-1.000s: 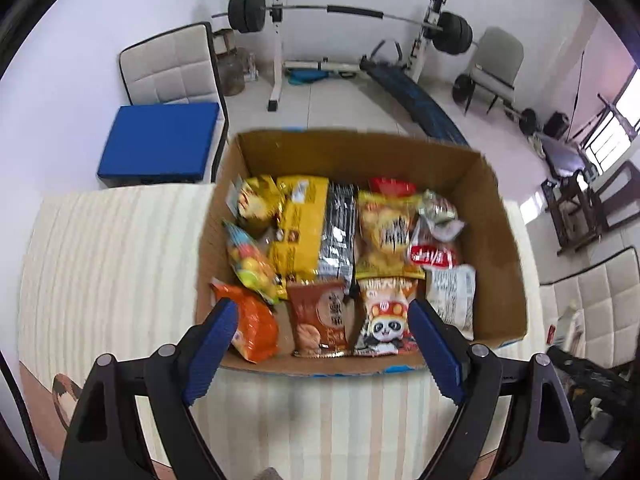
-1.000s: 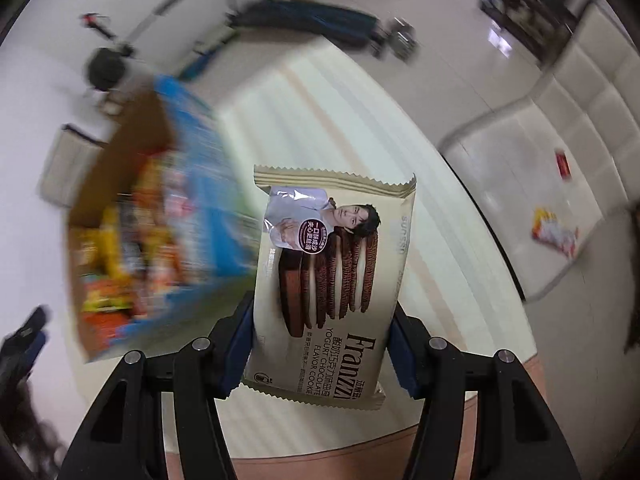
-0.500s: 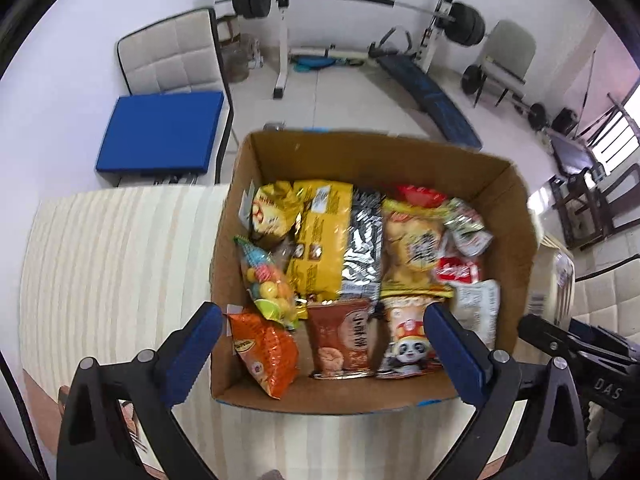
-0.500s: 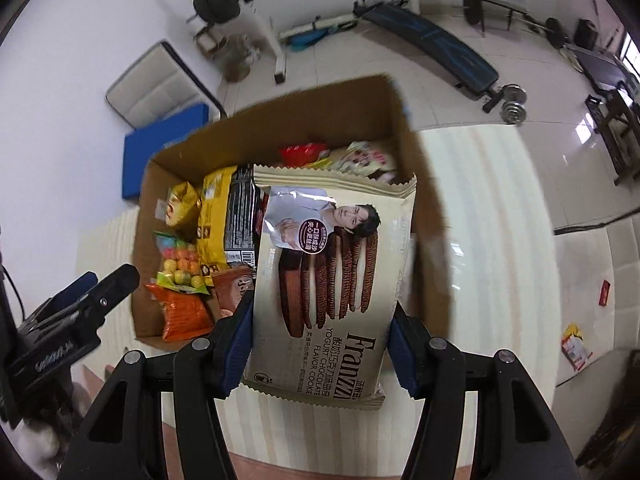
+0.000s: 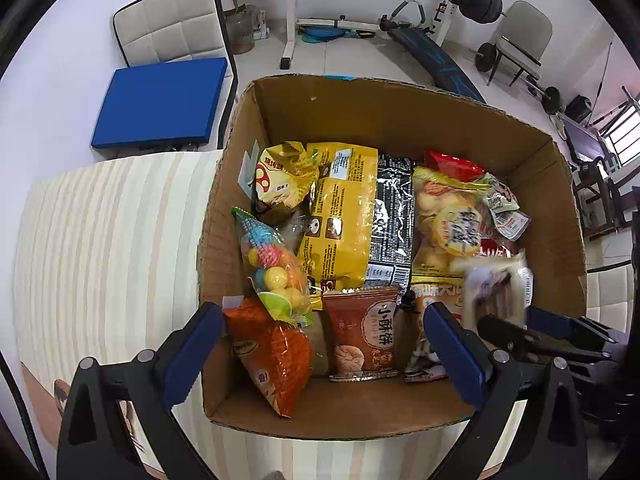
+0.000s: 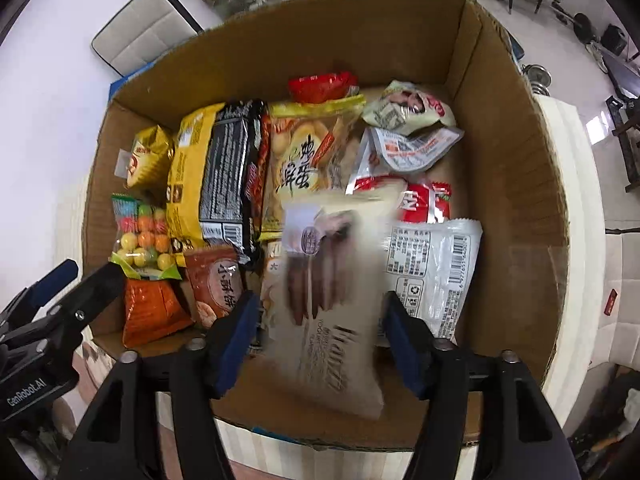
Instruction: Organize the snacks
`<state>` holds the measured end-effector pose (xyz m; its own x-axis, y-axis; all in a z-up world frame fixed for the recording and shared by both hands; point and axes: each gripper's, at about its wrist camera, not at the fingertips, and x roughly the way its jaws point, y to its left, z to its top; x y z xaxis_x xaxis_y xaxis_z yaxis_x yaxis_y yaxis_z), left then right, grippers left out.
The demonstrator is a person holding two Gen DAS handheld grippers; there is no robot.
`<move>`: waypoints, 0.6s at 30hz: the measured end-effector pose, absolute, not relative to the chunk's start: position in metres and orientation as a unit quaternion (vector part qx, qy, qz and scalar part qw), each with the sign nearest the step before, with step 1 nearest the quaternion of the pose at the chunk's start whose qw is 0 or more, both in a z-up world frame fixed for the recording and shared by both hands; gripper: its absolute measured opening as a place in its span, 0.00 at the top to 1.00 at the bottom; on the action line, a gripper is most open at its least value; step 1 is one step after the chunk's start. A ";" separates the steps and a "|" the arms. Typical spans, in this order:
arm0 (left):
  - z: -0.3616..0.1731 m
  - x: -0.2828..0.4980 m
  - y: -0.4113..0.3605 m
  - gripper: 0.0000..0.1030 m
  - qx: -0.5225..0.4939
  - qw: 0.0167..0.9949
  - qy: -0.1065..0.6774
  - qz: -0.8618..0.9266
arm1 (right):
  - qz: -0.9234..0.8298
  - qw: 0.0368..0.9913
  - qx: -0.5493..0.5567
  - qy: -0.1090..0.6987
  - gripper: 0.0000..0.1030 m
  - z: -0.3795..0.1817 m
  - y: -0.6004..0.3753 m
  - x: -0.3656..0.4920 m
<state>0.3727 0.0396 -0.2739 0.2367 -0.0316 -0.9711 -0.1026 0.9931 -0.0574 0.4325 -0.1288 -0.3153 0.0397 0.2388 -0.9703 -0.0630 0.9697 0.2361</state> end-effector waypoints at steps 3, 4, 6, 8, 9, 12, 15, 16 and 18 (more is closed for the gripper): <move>-0.272 0.372 0.040 0.00 -0.056 0.784 0.618 0.019 | 0.097 0.723 0.065 0.681 0.15 -0.311 -0.134 0.430; -0.271 0.371 0.039 0.00 -0.056 0.784 0.618 0.018 | 0.094 0.723 0.065 0.681 0.15 -0.309 -0.136 0.429; -0.268 0.370 0.039 0.00 -0.056 0.785 0.617 0.015 | 0.084 0.727 0.058 0.679 0.11 -0.305 -0.140 0.427; -0.265 0.369 0.038 0.00 -0.055 0.785 0.617 0.013 | 0.074 0.735 0.041 0.672 0.11 -0.299 -0.142 0.423; -0.262 0.368 0.038 0.00 -0.055 0.786 0.616 0.012 | 0.071 0.741 0.034 0.667 0.11 -0.294 -0.143 0.420; -0.255 0.362 0.035 0.00 -0.054 0.788 0.614 0.006 | 0.065 0.751 0.024 0.656 0.10 -0.281 -0.148 0.412; -0.247 0.356 0.031 0.00 -0.051 0.790 0.611 0.001 | 0.061 0.762 0.012 0.644 0.07 -0.267 -0.150 0.403; -0.244 0.353 0.029 0.00 -0.049 0.791 0.610 0.001 | 0.059 0.766 0.008 0.640 0.07 -0.261 -0.151 0.400; -0.236 0.347 0.027 0.00 -0.043 0.795 0.605 0.000 | 0.058 0.775 0.005 0.630 0.07 -0.249 -0.153 0.393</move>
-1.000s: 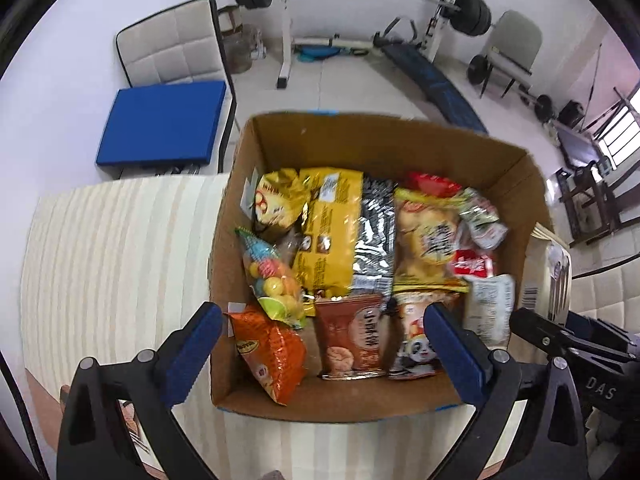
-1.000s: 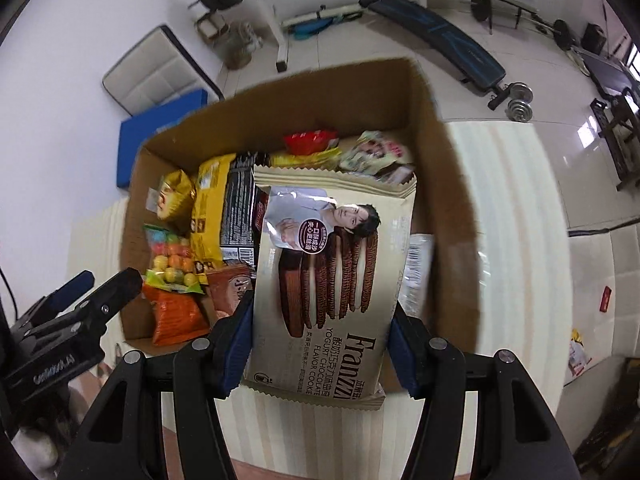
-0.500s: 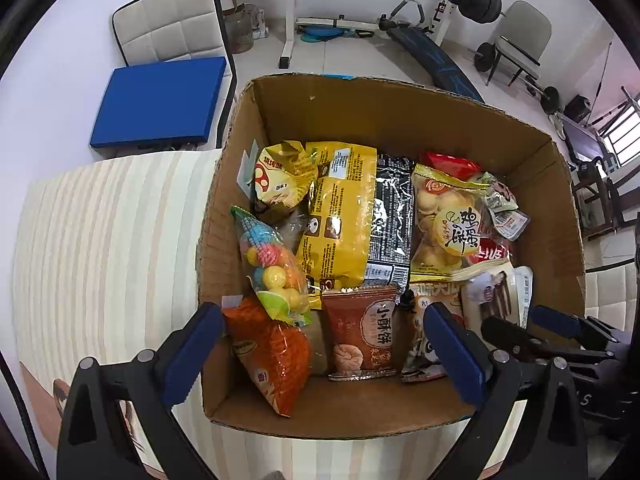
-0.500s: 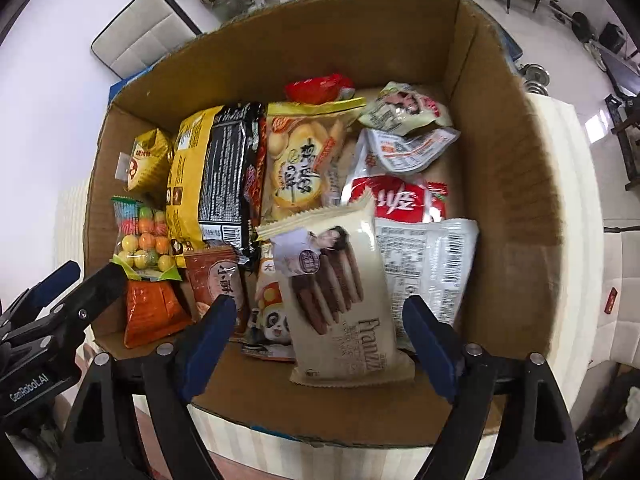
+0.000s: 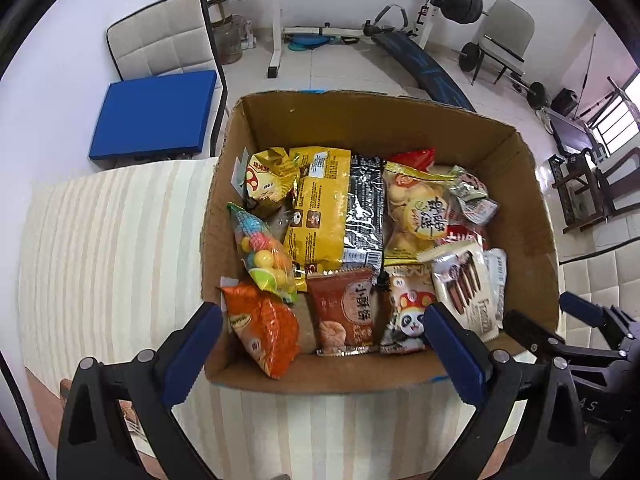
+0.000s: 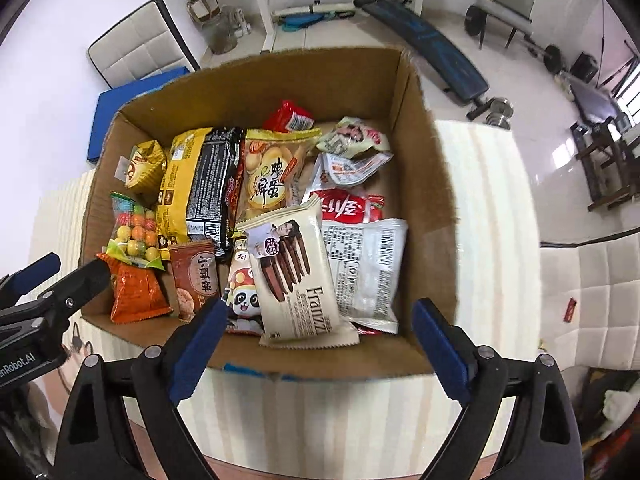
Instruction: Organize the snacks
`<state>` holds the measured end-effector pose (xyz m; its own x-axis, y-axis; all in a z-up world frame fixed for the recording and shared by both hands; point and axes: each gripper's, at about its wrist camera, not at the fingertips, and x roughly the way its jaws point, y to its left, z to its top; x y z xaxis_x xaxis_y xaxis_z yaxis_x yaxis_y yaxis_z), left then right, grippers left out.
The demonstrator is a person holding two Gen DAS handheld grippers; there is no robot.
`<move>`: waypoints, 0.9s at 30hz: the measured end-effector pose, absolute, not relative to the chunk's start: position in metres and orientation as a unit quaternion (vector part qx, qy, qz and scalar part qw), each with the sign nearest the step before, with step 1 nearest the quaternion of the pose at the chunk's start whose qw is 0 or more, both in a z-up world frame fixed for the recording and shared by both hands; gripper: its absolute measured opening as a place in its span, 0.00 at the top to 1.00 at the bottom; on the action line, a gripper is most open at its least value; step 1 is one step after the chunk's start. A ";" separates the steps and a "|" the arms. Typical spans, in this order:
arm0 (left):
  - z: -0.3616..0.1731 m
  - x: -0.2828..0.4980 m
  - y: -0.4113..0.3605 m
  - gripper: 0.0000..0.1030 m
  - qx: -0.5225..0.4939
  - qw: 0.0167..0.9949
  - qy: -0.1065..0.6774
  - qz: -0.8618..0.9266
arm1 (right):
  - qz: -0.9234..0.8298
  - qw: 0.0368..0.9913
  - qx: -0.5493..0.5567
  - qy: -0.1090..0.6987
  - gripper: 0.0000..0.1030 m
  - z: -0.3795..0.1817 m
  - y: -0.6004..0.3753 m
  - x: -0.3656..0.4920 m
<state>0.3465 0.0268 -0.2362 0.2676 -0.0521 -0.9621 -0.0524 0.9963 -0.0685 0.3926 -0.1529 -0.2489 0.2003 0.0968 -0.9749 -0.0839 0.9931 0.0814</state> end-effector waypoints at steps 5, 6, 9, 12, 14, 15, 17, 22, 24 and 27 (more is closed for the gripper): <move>-0.214 0.325 0.020 0.00 -0.040 0.803 0.595 -0.008 | 0.058 0.793 0.007 0.607 0.07 -0.221 -0.157 0.373; -0.209 0.320 0.019 0.00 -0.039 0.805 0.592 -0.008 | 0.057 0.796 0.011 0.602 0.07 -0.214 -0.160 0.368; -0.189 0.302 0.016 0.00 -0.038 0.816 0.577 -0.009 | 0.056 0.806 0.014 0.589 0.07 -0.194 -0.163 0.350; -0.166 0.280 0.014 0.00 -0.040 0.827 0.561 -0.008 | 0.056 0.814 0.018 0.577 0.07 -0.174 -0.168 0.327; -0.151 0.266 0.013 0.00 -0.040 0.835 0.549 -0.007 | 0.057 0.823 0.021 0.565 0.07 -0.158 -0.171 0.310; -0.145 0.259 0.014 0.00 -0.040 0.838 0.544 -0.008 | 0.057 0.826 0.019 0.560 0.07 -0.150 -0.172 0.301; -0.128 0.243 0.012 0.00 -0.042 0.844 0.534 -0.009 | 0.059 0.833 0.020 0.549 0.07 -0.135 -0.175 0.283; -0.099 0.209 0.011 0.00 -0.052 0.852 0.520 -0.011 | 0.061 0.847 0.025 0.527 0.07 -0.100 -0.183 0.240; -0.086 0.194 0.010 0.00 -0.048 0.859 0.509 -0.005 | 0.061 0.852 0.032 0.520 0.07 -0.087 -0.187 0.223; -0.073 0.177 0.009 0.00 -0.051 0.864 0.501 -0.003 | 0.056 0.862 0.027 0.504 0.07 -0.067 -0.192 0.197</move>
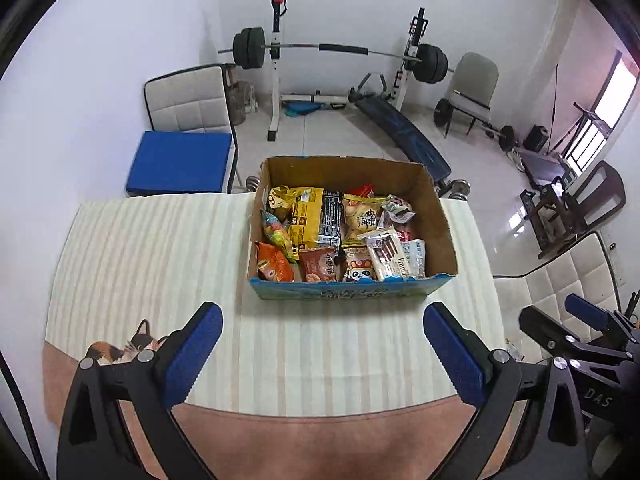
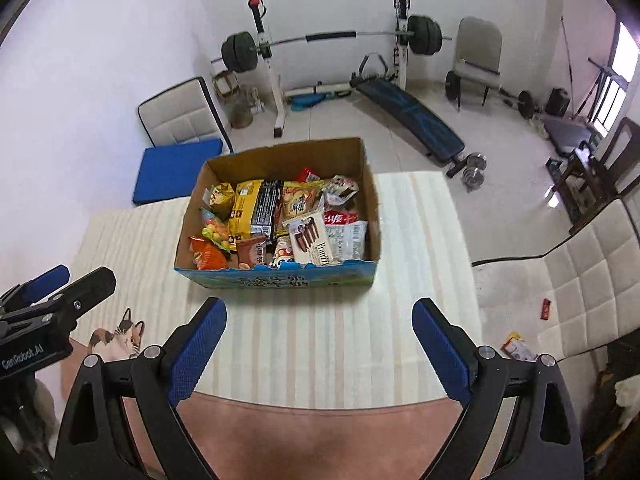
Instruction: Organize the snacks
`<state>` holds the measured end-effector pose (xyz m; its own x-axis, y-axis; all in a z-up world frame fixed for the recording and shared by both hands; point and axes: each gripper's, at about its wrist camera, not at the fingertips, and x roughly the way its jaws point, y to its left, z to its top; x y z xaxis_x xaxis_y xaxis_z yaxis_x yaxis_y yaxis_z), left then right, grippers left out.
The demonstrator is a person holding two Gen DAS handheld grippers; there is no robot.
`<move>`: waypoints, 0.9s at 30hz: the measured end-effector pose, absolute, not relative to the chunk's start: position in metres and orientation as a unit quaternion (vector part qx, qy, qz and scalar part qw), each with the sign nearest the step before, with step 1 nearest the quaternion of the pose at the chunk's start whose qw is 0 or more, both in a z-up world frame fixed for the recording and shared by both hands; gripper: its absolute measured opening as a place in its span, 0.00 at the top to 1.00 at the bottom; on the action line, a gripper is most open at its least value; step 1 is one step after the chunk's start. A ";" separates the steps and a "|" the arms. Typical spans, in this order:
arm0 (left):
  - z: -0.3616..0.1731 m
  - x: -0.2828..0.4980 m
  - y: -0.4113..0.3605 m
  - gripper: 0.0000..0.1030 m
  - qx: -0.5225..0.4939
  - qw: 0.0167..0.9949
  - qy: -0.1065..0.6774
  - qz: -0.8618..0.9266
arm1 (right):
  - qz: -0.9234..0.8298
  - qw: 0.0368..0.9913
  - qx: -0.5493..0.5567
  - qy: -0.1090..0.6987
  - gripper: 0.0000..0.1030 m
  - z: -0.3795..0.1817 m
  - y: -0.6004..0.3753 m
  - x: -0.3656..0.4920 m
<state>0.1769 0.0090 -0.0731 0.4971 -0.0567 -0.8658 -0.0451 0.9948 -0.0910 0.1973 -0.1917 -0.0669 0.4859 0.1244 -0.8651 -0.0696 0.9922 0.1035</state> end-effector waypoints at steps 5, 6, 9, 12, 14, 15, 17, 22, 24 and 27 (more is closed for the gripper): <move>-0.058 0.151 0.003 0.00 -0.051 0.864 0.500 -0.014 | 0.056 0.871 0.026 0.487 0.06 -0.038 -0.196 0.159; -0.056 0.147 0.002 0.00 -0.049 0.865 0.499 -0.015 | 0.057 0.872 0.024 0.485 0.06 -0.033 -0.196 0.154; -0.047 0.133 0.001 0.00 -0.045 0.869 0.492 -0.013 | 0.057 0.877 0.023 0.477 0.06 -0.021 -0.195 0.138; -0.040 0.124 0.003 0.00 -0.046 0.870 0.490 -0.013 | 0.054 0.882 0.015 0.468 0.06 -0.009 -0.193 0.124; -0.036 0.118 0.004 0.00 -0.049 0.871 0.489 -0.012 | 0.054 0.885 0.010 0.463 0.06 -0.003 -0.191 0.115; -0.034 0.115 0.005 0.00 -0.051 0.871 0.488 -0.011 | 0.055 0.885 0.009 0.461 0.06 -0.001 -0.190 0.112; -0.030 0.110 0.006 0.00 -0.055 0.873 0.485 -0.012 | 0.057 0.885 0.007 0.462 0.06 0.003 -0.189 0.107; -0.022 0.102 0.006 0.00 -0.049 0.879 0.474 -0.009 | 0.060 0.885 0.008 0.461 0.06 0.005 -0.186 0.103; -0.023 0.101 0.006 0.00 -0.050 0.881 0.471 -0.010 | 0.058 0.888 0.004 0.457 0.03 0.006 -0.186 0.104; -0.027 0.105 0.005 0.00 -0.048 0.886 0.461 -0.001 | 0.051 0.895 -0.006 0.443 0.02 0.004 -0.185 0.112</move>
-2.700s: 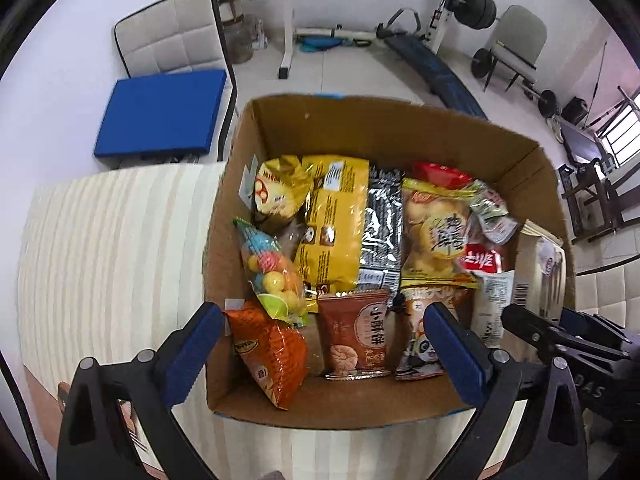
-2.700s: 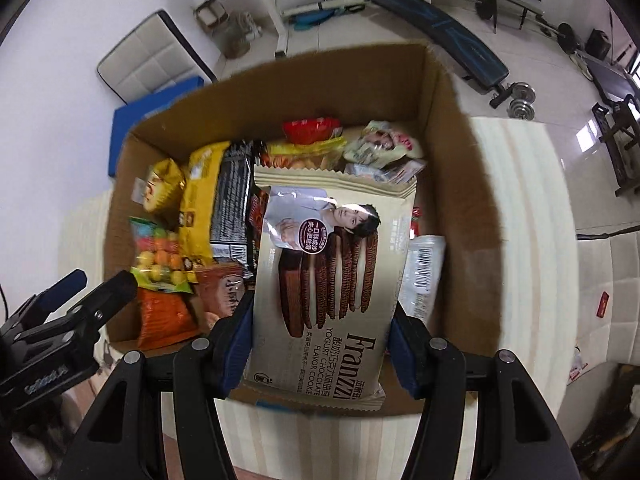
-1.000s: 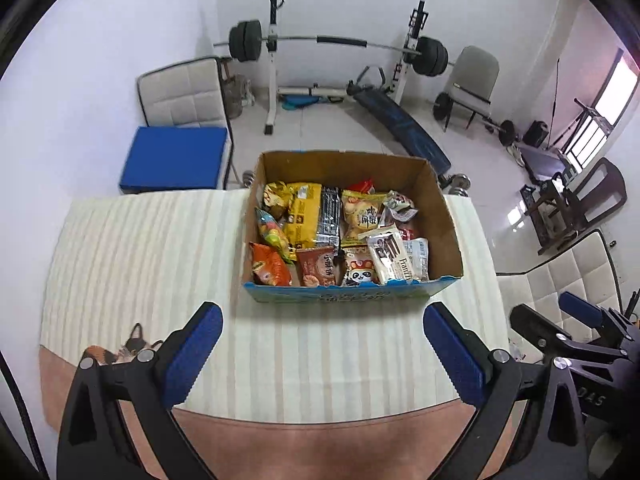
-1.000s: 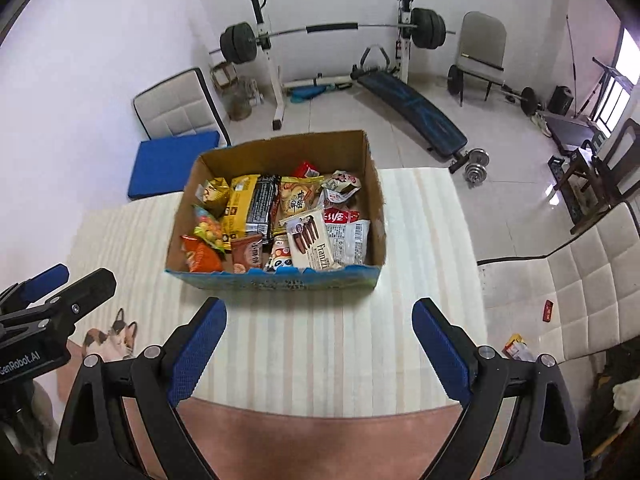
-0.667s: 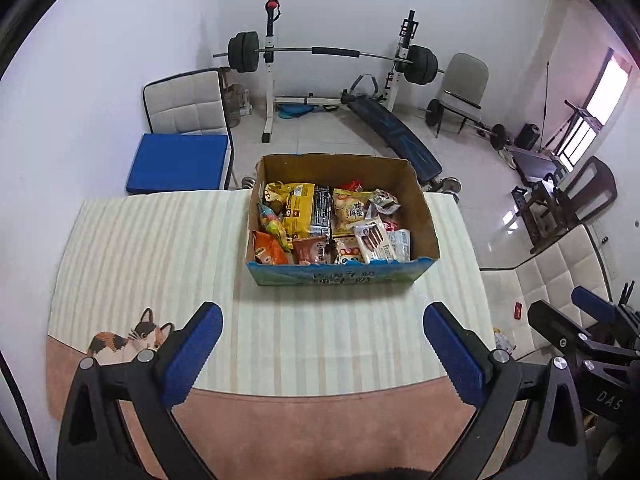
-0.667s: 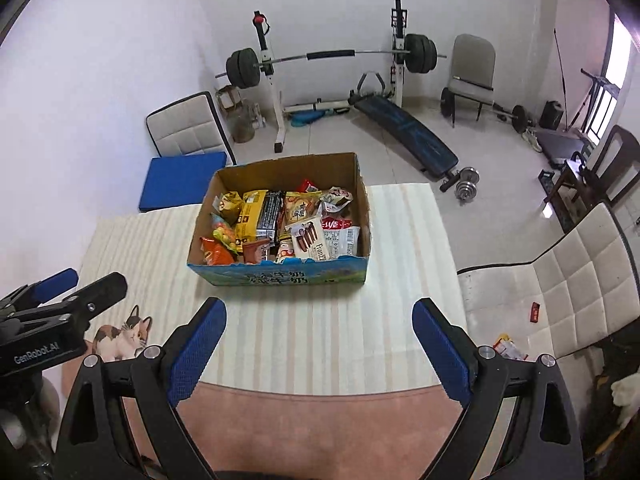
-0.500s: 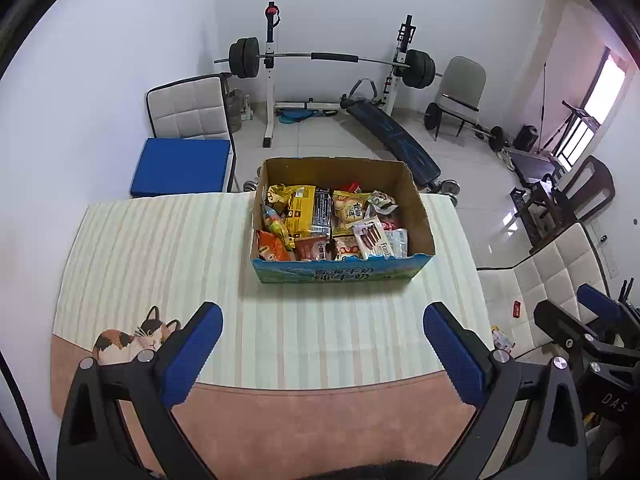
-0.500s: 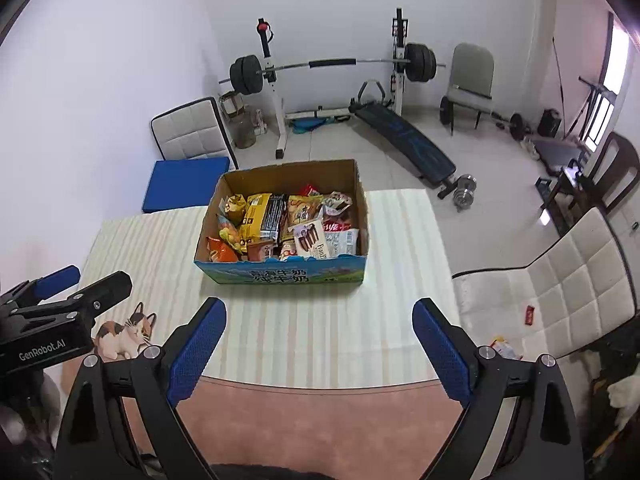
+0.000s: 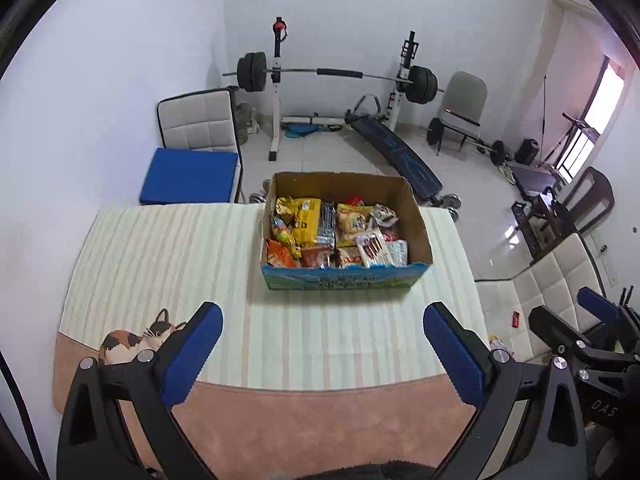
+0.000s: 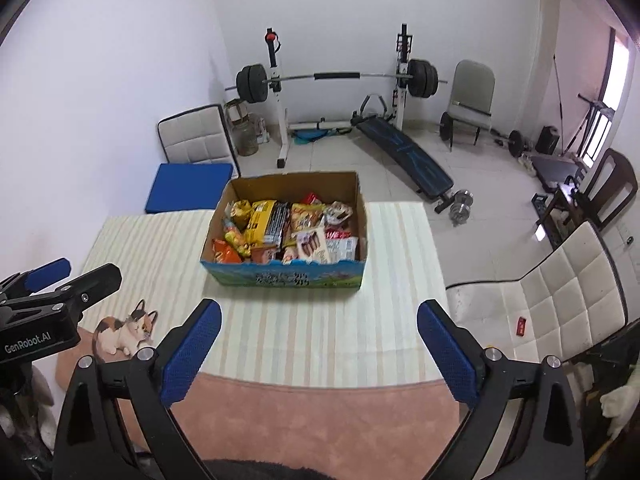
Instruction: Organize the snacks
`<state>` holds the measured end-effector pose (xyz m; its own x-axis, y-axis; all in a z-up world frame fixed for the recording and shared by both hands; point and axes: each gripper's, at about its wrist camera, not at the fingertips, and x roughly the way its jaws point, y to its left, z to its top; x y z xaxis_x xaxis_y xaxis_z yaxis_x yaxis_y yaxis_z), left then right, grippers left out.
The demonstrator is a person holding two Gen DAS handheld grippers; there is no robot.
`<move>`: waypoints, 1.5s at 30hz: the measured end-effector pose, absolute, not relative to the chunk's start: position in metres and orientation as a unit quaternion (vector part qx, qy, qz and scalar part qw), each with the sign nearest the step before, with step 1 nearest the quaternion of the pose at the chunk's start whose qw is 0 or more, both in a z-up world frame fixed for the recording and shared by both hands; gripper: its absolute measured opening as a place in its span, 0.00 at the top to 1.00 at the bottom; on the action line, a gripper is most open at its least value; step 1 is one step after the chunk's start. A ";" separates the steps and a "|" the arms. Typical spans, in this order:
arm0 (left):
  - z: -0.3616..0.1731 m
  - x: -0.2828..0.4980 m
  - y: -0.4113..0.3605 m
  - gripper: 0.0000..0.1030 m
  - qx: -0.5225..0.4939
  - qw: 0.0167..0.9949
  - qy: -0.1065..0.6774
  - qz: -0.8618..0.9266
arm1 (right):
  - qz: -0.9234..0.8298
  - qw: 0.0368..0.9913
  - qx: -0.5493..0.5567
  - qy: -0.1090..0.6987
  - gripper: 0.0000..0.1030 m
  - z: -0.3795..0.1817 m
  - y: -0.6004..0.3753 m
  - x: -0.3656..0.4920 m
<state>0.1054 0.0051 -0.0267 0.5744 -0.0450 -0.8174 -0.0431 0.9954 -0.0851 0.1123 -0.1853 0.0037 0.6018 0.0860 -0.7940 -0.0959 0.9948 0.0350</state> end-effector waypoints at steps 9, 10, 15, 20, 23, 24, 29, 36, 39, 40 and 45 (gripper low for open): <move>-0.048 0.127 0.005 0.00 -0.033 0.894 0.447 0.015 | 0.030 0.901 -0.008 0.433 0.02 -0.016 -0.182 0.148; -0.051 0.129 0.005 0.00 -0.031 0.893 0.449 0.016 | 0.027 0.900 -0.007 0.434 0.02 -0.019 -0.182 0.152; -0.061 0.147 0.006 0.00 -0.026 0.895 0.445 0.023 | 0.019 0.901 -0.001 0.433 0.01 -0.029 -0.184 0.171; -0.069 0.160 0.003 0.00 -0.019 0.892 0.451 0.023 | 0.011 0.904 -0.006 0.428 0.01 -0.034 -0.184 0.184; -0.073 0.166 0.000 0.00 -0.015 0.891 0.453 0.022 | 0.008 0.902 -0.008 0.432 0.01 -0.040 -0.184 0.191; -0.074 0.167 -0.001 0.00 -0.014 0.891 0.453 0.021 | 0.008 0.901 -0.009 0.433 0.01 -0.042 -0.184 0.193; -0.079 0.173 0.000 0.00 -0.019 0.889 0.458 0.023 | 0.002 0.901 -0.009 0.434 0.01 -0.049 -0.185 0.201; -0.083 0.178 0.001 0.00 -0.024 0.889 0.456 0.027 | 0.000 0.899 -0.007 0.437 0.01 -0.053 -0.187 0.205; -0.085 0.180 0.000 0.00 -0.023 0.887 0.460 0.028 | -0.002 0.898 -0.007 0.440 0.01 -0.057 -0.188 0.207; -0.086 0.180 0.000 0.00 -0.022 0.887 0.460 0.029 | -0.003 0.898 -0.006 0.440 0.01 -0.057 -0.190 0.206; -0.085 0.181 -0.004 0.00 -0.016 0.888 0.459 0.027 | -0.004 0.898 -0.003 0.441 0.01 -0.058 -0.191 0.207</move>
<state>0.1810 -0.0042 -0.0850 0.5779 0.0339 -0.8154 -0.0625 0.9980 -0.0028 0.2070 -0.1910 -0.0585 0.6116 -0.0096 -0.7911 0.0037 1.0000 -0.0092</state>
